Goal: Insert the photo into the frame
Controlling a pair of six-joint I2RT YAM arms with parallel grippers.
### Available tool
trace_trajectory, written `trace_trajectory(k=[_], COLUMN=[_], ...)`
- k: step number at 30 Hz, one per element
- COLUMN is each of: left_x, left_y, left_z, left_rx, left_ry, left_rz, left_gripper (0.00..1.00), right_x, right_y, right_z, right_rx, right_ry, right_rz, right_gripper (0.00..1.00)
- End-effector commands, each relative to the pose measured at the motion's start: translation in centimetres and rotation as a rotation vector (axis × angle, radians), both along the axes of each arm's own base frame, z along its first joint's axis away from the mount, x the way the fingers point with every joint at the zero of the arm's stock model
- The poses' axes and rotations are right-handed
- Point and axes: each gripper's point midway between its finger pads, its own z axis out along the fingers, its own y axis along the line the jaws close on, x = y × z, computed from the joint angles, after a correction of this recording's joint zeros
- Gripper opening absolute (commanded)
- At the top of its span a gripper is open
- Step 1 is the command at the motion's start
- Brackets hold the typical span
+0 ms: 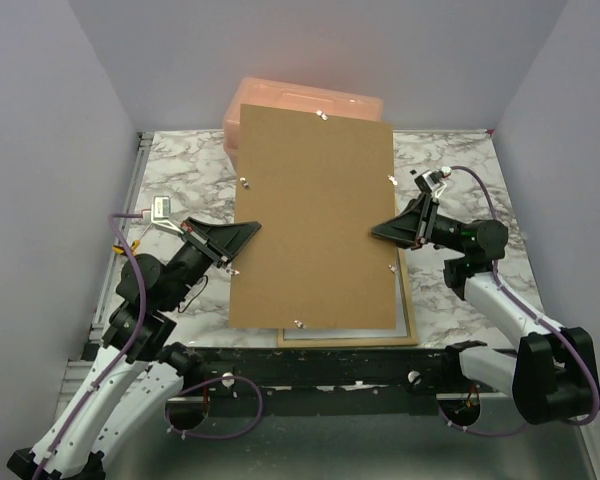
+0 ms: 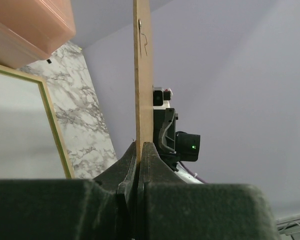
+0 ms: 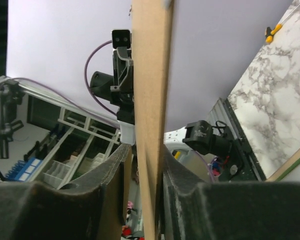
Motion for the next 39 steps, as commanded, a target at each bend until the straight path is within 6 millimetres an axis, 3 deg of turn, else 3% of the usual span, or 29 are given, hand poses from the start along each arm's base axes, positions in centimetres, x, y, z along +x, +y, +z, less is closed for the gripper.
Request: trace_trajectory(k=[1, 5, 6, 7, 10, 11, 13, 24, 32, 39], left_x=[0.7, 0.9, 0.9, 0.9, 1.1, 1.2, 1.4, 1.9, 2.4, 1.3], left_y=[-0.5, -0.7, -0.6, -0.6, 0.0, 0.4, 1.2, 4.8, 5.6, 7.0], left_z=[-1.5, -1.8, -1.9, -2.0, -2.2, -2.5, -2.9, -4.4, -5.8, -8.3], left_rx=[0.039, 0.048, 0.052, 0.060, 0.095, 0.116, 0.166, 0.413, 0.578, 0.731], left_ry=[0.016, 0.025, 0.027, 0.026, 0.030, 0.046, 0.069, 0.088, 0.125, 0.230], left_rz=[-0.008, -0.014, -0.013, -0.010, 0.021, 0.043, 0.088, 0.243, 0.256, 0.243], left_gripper=[0.00, 0.00, 0.06, 0.16, 0.70, 0.83, 0.98, 0.98, 0.99, 0.98], right_x=[-1.5, -1.3, -1.1, -1.0, -0.3, -0.1, 0.1, -0.5, -0.6, 0.0], right_y=[0.1, 0.2, 0.2, 0.3, 0.3, 0.3, 0.3, 0.2, 0.2, 0.2], right_z=[1.3, 0.9, 0.6, 0.2, -1.2, -1.9, -2.8, -5.0, -4.6, -4.1], right_rx=[0.005, -0.016, -0.026, -0.038, -0.084, -0.104, -0.129, -0.156, -0.151, -0.141], right_ry=[-0.085, -0.079, -0.071, -0.068, -0.031, -0.011, 0.009, 0.045, 0.037, 0.035], right_rz=[0.054, 0.050, 0.046, 0.041, 0.015, 0.005, -0.009, -0.010, -0.009, -0.029], right_gripper=[0.25, 0.06, 0.03, 0.01, 0.01, 0.01, 0.01, 0.01, 0.00, 0.00])
